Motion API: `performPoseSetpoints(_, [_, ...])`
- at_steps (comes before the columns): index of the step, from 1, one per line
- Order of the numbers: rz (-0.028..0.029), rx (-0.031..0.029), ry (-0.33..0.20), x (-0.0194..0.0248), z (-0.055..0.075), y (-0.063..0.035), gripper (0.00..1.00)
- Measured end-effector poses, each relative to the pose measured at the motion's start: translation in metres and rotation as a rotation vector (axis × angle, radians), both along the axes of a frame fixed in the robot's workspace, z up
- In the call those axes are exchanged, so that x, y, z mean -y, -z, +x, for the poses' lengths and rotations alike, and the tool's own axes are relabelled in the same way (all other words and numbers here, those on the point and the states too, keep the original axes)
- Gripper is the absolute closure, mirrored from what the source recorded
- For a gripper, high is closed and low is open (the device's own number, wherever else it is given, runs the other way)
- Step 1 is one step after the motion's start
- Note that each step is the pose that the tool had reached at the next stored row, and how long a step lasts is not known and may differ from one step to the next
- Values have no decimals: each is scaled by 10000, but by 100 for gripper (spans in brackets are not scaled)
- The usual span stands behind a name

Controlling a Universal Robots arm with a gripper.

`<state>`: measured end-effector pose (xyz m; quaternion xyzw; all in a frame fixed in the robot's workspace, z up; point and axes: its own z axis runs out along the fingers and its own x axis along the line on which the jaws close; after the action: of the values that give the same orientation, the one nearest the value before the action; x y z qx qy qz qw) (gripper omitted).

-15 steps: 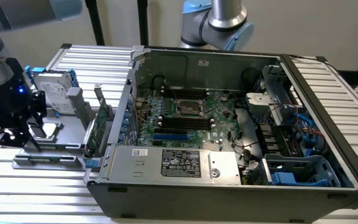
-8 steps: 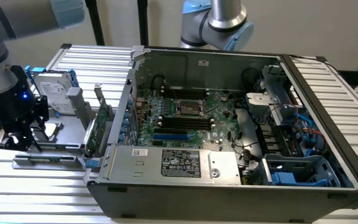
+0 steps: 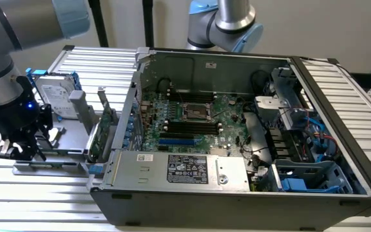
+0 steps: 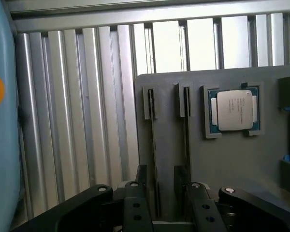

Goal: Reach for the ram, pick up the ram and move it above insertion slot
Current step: 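Pick up the ram and move it above insertion slot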

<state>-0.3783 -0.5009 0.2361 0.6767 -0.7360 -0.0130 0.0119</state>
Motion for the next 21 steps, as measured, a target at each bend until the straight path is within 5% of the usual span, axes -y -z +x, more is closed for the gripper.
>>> performPoseSetpoints(21, [5,-1,-556,23,-3,304,64])
